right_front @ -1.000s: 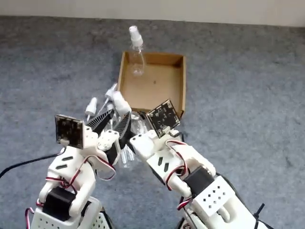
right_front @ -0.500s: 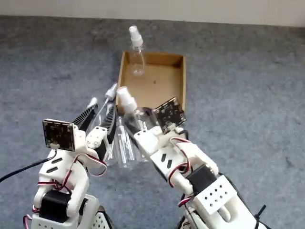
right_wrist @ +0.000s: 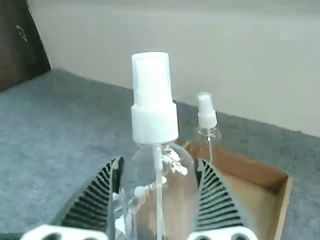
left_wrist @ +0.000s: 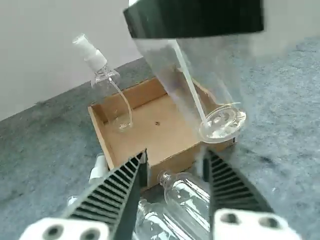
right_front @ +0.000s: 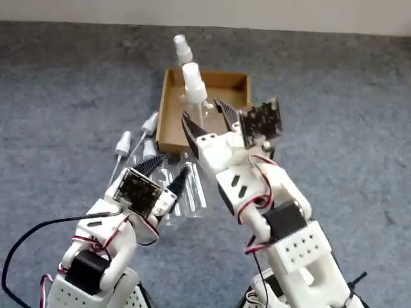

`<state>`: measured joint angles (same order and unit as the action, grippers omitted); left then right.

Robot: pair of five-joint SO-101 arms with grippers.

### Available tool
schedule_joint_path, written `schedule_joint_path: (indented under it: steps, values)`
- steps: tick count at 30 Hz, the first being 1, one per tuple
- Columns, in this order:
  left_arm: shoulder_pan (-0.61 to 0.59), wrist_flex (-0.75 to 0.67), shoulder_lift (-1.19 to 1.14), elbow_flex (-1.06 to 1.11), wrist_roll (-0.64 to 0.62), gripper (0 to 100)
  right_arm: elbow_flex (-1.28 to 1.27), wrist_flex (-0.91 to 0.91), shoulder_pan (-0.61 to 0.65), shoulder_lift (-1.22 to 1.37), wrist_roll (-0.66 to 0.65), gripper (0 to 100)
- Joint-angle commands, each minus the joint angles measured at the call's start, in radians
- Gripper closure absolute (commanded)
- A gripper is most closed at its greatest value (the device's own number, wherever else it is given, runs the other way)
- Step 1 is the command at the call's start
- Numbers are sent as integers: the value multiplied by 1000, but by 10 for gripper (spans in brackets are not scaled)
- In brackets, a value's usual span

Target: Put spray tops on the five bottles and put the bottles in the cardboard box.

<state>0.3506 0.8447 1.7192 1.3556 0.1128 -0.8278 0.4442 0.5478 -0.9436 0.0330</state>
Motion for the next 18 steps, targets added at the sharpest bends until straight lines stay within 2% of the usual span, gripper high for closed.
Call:
schedule_joint_path:
  steps: [1, 4, 7, 10, 14, 18]
  values:
    - [15, 0, -2, -7, 8, 752, 87, -31, 33, 54, 11, 995]
    - [8, -3, -2, -7, 9, 748, 119, -27, 74, 88, 32, 995]
    - [-48, -5, -2, -5, 8, 752, 130, -27, 82, 104, 72, 995]
    - [-84, -57, -4, 8, 8, 752, 122, -15, 82, 102, 77, 995]
    - [-133, -153, -4, 62, 6, 756, 133, 133, 85, 97, 80, 995]
    - [-137, -163, -4, 67, -17, 775, 143, 173, 93, 68, 80, 995]
